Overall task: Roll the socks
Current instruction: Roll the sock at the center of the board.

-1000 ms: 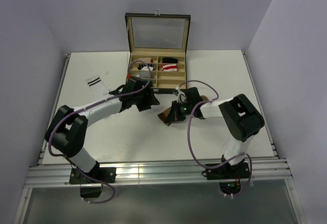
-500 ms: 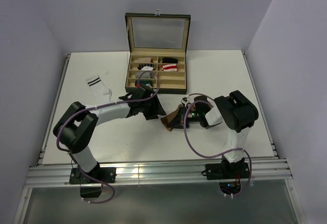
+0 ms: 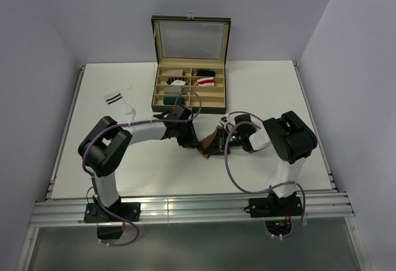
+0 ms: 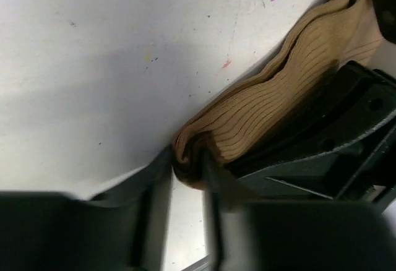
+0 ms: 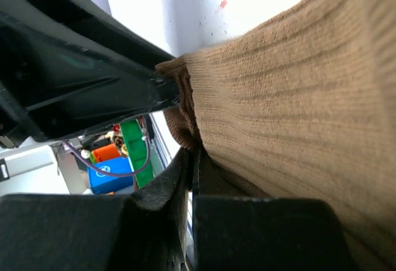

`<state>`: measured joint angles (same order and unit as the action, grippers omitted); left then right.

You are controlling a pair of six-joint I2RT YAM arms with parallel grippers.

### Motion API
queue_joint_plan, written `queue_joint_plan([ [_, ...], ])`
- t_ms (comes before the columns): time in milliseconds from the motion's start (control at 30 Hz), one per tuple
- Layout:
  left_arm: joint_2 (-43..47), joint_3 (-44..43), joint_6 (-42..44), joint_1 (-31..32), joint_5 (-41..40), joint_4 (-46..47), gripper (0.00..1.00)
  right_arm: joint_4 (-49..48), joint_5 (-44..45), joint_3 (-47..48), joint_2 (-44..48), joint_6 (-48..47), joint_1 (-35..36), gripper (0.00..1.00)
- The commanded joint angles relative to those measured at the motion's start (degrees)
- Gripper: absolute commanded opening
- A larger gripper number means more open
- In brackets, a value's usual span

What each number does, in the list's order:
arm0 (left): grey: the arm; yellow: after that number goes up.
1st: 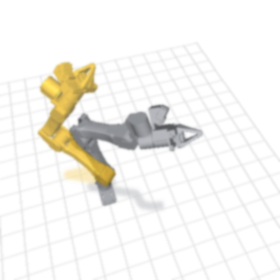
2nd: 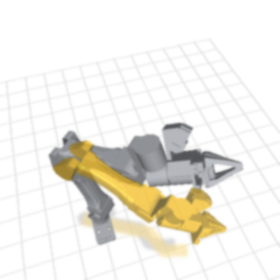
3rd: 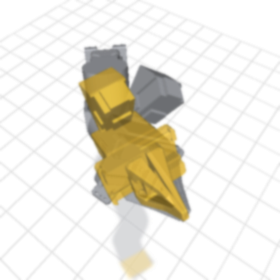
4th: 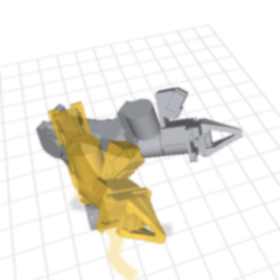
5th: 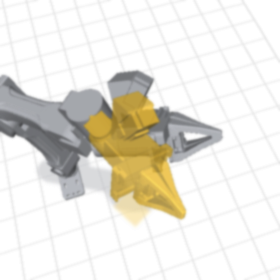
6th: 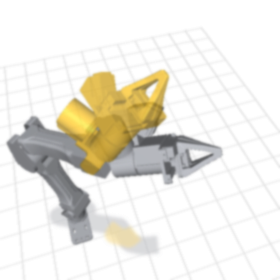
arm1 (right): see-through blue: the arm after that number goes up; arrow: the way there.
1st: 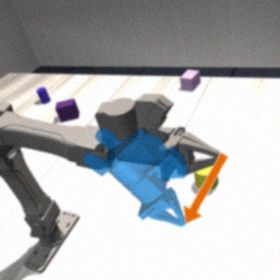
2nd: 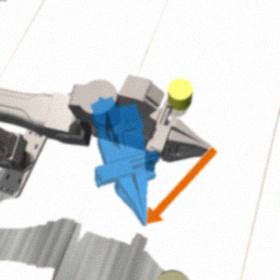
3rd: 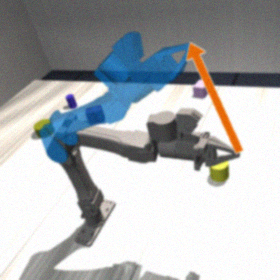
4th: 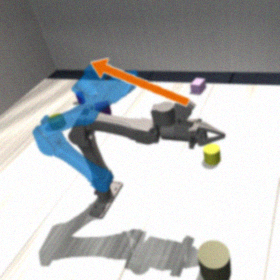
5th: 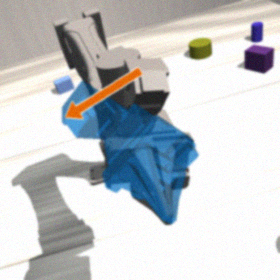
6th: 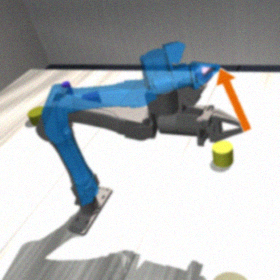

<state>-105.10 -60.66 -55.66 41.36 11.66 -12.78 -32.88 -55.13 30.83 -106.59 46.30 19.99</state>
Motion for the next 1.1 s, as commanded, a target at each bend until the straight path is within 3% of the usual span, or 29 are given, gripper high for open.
queue_joint_plan([
  [0, -1.77, -3.05, 2.40, 1.17, 1.35, -2.43, 0.23, 7.74, 8.37, 0.63, 1.46, -4.90, -0.48, 0.00],
  [100, -2.65, -3.85, 2.84, 1.61, 0.82, -3.40, 0.02, 12.04, 11.35, 1.78, 4.18, -7.71, -0.48, 0.00],
  [133, -3.00, -4.02, 2.92, 1.79, 0.65, -3.74, 0.01, 13.01, 11.89, 2.13, 6.19, -9.11, -0.48, 0.01],
  [267, -3.18, -5.25, 3.89, 1.88, -1.11, -5.23, 0.01, 20.80, 16.80, 3.88, 13.49, -12.98, -0.48, 0.24],
  [367, -3.71, -7.88, 5.99, 1.96, -2.60, -8.21, 0.01, 28.02, 24.26, 6.07, 20.44, -16.50, -0.48, 0.34],
  [467, -4.41, -10.95, 8.11, 1.88, -4.45, -10.42, 0.00, 34.00, 32.68, 8.88, 24.40, -18.70, -0.48, 0.37],
  [633, -6.61, -16.06, 11.44, 1.88, -4.63, -14.55, 0.01, 40.44, 40.54, 13.37, 20.30, -20.02, -0.56, 0.38],
  [1067, -6.79, -18.79, 15.40, 1.79, -4.02, -17.98, 0.01, 45.01, 44.06, 22.69, 7.72, -20.46, -1.00, 0.39],
])
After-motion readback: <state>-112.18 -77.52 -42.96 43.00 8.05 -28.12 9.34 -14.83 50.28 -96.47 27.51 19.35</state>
